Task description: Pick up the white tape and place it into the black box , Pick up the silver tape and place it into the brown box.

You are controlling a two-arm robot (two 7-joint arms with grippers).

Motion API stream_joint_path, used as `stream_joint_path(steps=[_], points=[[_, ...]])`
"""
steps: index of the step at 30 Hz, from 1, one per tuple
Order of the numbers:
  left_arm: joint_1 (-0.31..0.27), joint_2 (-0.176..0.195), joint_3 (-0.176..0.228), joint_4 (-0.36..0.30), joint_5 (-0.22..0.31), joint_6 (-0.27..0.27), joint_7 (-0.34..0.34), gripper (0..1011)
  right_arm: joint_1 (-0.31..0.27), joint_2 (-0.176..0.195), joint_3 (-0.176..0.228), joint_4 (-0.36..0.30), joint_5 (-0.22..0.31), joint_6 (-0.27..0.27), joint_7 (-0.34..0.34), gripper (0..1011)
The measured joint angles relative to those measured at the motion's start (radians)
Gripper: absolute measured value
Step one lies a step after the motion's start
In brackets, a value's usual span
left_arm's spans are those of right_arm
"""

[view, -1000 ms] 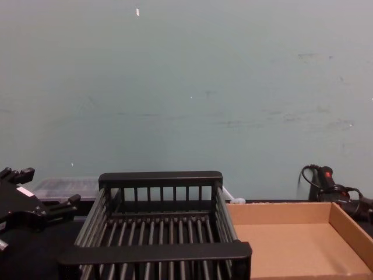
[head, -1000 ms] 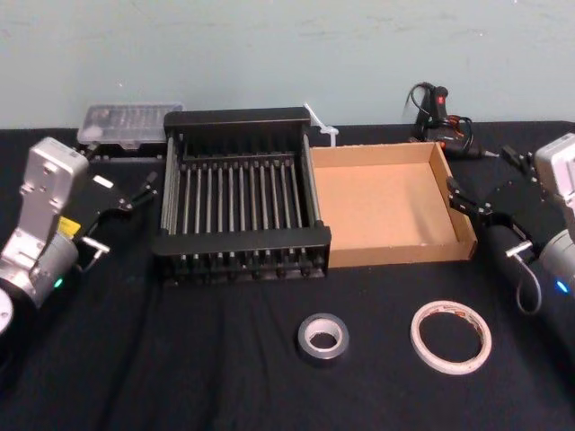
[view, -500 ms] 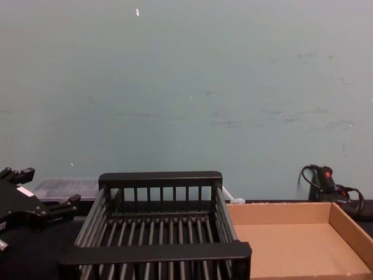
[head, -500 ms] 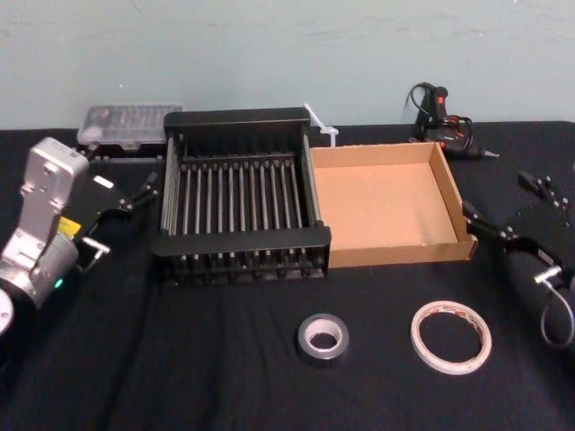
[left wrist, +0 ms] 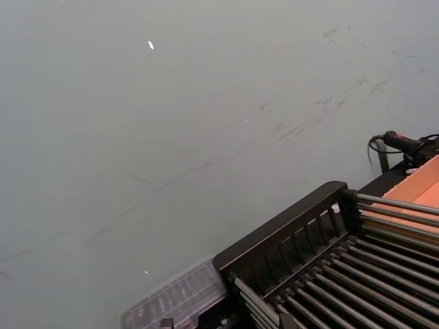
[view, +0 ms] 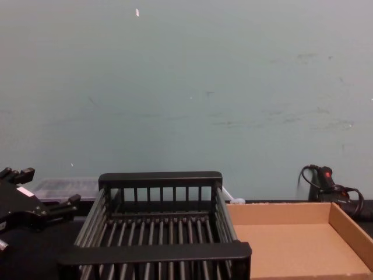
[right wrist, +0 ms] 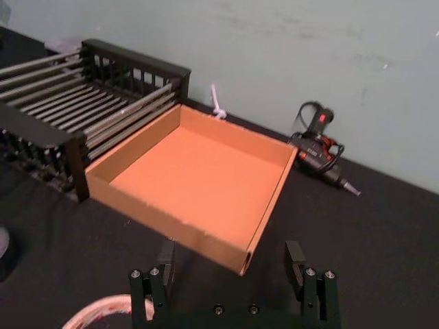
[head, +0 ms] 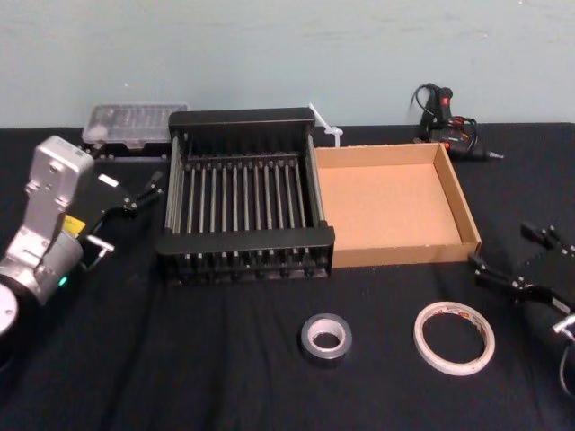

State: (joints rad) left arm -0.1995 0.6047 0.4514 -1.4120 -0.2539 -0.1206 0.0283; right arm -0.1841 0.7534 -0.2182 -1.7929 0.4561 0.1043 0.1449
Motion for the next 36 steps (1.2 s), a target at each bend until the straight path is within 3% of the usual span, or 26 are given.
stream_joint_path(steps=[9, 36], points=[[0.000, 0.000, 0.000, 0.000, 0.000, 0.000, 0.000, 1001, -0.014, -0.012, 0.002, 0.011, -0.002, 0.034, 0.036, 1002], [0.000, 0.000, 0.000, 0.000, 0.000, 0.000, 0.000, 1001, 0.033, -0.077, -0.003, 0.088, -0.007, 0.149, 0.149, 1002]])
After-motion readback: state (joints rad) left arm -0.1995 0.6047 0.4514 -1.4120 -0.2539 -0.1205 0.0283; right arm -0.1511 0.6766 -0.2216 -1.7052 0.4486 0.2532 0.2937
